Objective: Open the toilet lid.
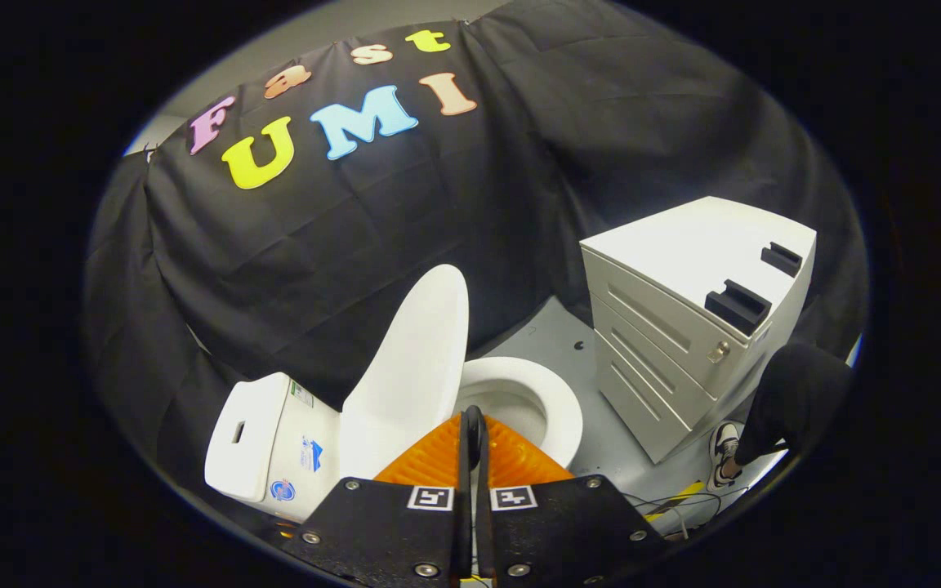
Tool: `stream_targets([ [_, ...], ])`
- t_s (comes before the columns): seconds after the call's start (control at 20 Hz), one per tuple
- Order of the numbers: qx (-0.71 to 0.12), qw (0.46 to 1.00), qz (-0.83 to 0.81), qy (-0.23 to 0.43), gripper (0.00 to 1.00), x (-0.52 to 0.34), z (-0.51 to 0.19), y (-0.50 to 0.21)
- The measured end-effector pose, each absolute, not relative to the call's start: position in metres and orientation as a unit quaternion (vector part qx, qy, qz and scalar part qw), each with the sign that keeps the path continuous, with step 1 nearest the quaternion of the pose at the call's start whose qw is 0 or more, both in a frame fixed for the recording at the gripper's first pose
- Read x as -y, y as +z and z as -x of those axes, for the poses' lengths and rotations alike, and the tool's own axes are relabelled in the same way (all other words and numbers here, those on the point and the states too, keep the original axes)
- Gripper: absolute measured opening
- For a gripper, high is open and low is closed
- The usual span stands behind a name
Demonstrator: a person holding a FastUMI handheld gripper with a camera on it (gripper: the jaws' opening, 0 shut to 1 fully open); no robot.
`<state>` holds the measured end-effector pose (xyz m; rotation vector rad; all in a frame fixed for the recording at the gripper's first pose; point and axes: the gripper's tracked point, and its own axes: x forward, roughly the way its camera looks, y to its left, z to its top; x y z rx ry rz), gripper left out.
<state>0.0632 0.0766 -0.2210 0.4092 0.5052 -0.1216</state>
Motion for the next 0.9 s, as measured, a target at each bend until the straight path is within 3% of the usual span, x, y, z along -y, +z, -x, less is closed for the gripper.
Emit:
stream_targets([
  [0.9, -0.184, 0.983, -0.012, -0.024, 0.02, -0.136, -0.06, -0.163],
])
